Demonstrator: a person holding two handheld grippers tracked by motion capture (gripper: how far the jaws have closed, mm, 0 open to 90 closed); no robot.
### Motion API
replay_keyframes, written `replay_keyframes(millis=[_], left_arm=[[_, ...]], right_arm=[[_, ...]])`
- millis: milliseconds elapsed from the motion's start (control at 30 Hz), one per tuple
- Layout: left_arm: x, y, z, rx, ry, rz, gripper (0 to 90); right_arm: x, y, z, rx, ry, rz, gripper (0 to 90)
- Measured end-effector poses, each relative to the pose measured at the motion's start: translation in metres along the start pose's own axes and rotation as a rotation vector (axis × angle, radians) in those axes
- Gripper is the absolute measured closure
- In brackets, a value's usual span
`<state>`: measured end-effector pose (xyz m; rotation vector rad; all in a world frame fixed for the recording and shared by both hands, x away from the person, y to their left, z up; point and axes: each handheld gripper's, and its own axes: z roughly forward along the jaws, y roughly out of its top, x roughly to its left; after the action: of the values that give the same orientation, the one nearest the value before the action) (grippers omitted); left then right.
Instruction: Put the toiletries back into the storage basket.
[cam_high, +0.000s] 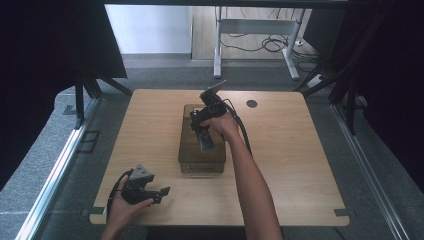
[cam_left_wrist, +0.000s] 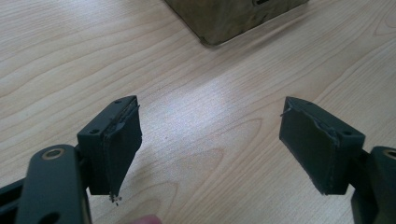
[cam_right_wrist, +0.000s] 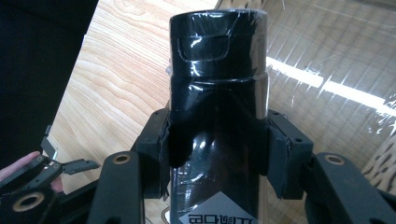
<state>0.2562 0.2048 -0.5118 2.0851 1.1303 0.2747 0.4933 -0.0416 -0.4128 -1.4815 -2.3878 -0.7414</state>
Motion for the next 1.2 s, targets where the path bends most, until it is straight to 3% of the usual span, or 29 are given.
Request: replay_keyframes(millis=[1200], left_arm=[[0.0, 0.0, 0.0, 0.0, -0.005, -0.001, 21.2]], right_arm=[[-0.007, -0.003, 0.03, -0.012, 0.022, 0.108, 48.7]])
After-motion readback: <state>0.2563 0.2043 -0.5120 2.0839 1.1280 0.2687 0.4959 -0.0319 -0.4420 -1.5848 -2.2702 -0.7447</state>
